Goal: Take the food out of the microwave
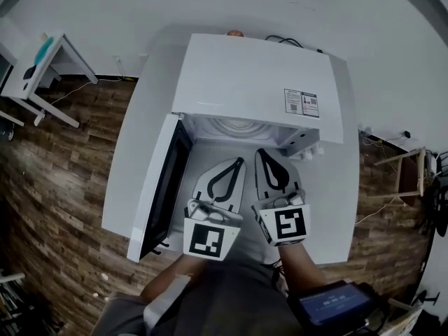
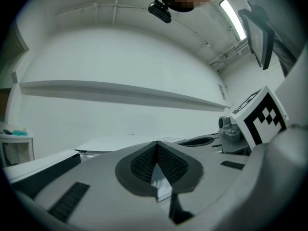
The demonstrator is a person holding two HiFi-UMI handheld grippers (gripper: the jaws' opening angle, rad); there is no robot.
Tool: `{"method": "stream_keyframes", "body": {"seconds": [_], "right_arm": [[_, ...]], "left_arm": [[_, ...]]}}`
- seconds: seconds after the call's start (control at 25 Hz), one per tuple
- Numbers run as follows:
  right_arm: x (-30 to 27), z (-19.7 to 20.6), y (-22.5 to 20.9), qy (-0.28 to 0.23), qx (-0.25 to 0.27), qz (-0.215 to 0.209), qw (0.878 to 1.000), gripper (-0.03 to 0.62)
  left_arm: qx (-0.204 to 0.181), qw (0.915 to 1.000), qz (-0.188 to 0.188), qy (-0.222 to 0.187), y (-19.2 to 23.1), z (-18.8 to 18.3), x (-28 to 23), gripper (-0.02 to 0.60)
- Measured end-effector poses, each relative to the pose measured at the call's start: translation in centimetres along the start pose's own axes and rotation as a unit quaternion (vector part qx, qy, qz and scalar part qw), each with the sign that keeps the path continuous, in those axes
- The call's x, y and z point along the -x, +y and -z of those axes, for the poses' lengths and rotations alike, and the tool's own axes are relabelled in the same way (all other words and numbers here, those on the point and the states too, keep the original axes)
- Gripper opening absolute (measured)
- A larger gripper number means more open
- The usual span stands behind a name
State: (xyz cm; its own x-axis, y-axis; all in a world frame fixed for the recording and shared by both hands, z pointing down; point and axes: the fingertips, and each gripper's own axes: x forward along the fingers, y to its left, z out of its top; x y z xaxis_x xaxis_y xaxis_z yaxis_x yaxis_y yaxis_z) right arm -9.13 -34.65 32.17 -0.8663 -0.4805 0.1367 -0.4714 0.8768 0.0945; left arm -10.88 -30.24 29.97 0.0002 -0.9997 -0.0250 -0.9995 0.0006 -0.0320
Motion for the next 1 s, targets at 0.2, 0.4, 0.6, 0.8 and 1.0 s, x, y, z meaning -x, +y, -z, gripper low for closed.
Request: {"method": "stream_keyframes", "body": {"seconds": [0.2,0.4,0.6,0.8,1.0], "right_arm": [[-1.8,1.2,0.4,0.006,0.019,-0.022,1.000,0.008],[-3.0,4.8,1.0,0.038,0.007,-0.030,0.999,0.008],[-4.5,7.8,1.0,0.067,0.006,-0.033,0.997,0.008],[-5.5,9.8,0.4,0.083,-0.006,-0.023,0.996,0.009],[-6.9,10.7,0.1,0.082,-0.014,-0.026,0.996,0.026]], "left_arm": [[-0.013,0.9998,-0.013,0.005,1.8,1.4,-1.1,0.006],[0.014,0.9987,-0.028,0.041,2.5,5.0,-0.8,0.006],[0.046,0.9958,-0.043,0.066,3.6,8.0,-1.3,0.006],[0.064,0.9941,-0.038,0.079,3.8,9.6,-1.9,0.006],[0.077,0.9933,-0.041,0.075,4.0,10.4,-2.9,0.006]]}}
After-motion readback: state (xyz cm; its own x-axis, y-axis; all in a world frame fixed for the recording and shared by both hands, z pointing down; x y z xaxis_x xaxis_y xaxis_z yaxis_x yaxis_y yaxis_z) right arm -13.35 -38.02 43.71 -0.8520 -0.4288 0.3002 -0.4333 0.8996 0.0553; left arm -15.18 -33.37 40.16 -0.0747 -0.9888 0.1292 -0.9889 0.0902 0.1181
